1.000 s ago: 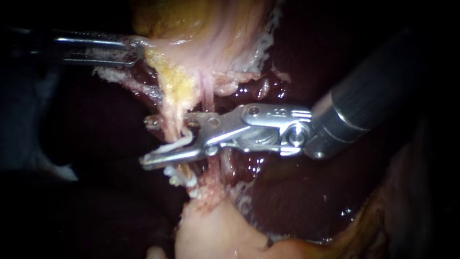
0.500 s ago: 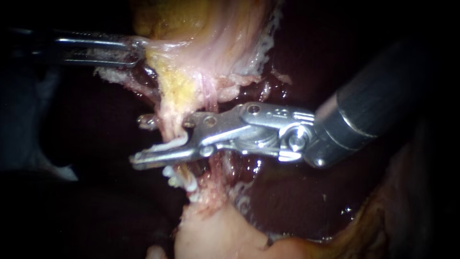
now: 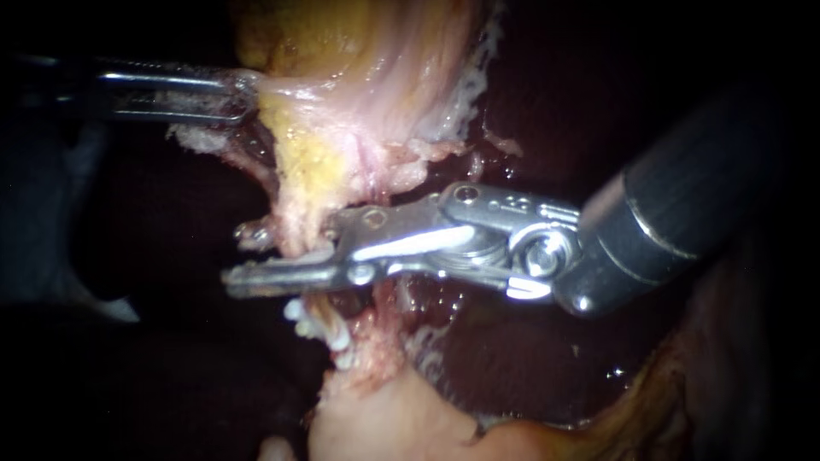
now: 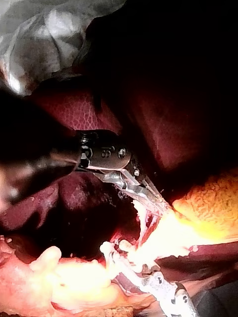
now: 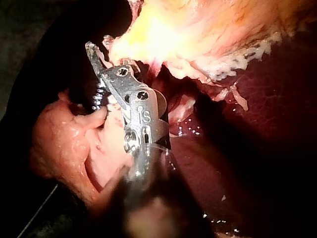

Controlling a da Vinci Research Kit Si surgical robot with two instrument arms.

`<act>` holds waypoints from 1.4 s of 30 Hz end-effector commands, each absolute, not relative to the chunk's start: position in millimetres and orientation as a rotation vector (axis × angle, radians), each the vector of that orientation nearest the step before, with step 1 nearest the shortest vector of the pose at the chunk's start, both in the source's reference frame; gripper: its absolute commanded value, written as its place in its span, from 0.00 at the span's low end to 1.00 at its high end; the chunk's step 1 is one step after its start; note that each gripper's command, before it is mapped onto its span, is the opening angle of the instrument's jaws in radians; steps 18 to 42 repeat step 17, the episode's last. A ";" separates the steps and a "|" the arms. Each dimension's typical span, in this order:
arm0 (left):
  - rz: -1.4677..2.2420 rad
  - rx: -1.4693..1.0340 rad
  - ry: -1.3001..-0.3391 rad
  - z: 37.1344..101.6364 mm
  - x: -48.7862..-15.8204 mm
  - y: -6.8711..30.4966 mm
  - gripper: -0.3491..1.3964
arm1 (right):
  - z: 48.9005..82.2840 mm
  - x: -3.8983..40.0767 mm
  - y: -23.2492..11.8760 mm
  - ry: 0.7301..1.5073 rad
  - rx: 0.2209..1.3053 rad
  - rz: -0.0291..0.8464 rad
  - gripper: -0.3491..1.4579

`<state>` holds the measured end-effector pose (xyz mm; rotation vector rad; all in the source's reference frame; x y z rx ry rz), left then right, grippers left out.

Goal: Clipping third clip left tube

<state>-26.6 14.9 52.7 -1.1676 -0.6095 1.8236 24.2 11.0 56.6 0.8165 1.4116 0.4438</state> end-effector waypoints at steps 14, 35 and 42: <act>1.824 -1.168 -0.609 52.8 -26.7 14.9 0.00 | 56.7 23.9 10.6 1.367 0.876 0.511 0.00; 1.824 -1.168 -0.609 52.8 -26.7 14.9 0.00 | 56.8 23.8 10.7 1.367 0.875 0.512 0.00; 1.824 -1.168 -0.609 52.8 -26.7 14.9 0.00 | 56.8 23.8 10.7 1.367 0.875 0.512 0.00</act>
